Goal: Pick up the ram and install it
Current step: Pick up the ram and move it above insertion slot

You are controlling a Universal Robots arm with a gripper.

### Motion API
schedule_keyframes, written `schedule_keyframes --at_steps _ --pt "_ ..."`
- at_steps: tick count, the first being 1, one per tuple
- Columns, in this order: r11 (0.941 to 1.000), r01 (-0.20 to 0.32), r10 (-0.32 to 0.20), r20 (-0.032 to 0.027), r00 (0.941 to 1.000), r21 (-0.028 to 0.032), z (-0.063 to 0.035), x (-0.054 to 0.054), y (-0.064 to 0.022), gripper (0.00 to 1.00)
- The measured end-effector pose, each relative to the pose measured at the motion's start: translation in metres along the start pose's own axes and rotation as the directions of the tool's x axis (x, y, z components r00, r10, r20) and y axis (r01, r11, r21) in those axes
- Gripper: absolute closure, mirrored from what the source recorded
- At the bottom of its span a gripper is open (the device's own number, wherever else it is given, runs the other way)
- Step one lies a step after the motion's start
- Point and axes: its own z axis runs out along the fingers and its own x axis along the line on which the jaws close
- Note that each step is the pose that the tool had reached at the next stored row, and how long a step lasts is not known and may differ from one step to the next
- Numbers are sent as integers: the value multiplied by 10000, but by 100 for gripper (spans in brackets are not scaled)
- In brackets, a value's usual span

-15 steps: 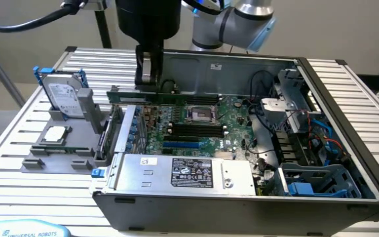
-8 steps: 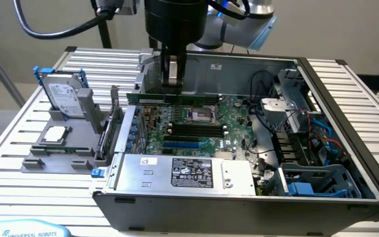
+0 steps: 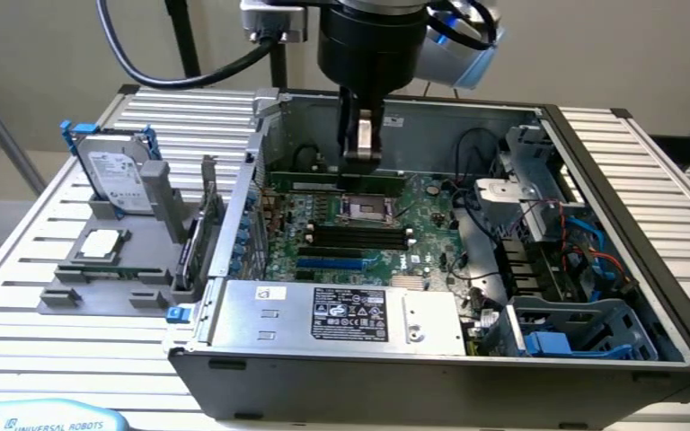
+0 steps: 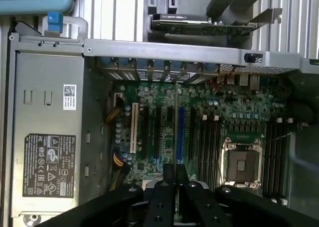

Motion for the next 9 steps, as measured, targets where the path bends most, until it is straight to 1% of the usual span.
schedule_keyframes --at_steps 4,9 --pt "10000 -1 1 0 10000 1 75 -116 -138 87" --pt "10000 0 0 0 10000 0 169 -271 -258 87"
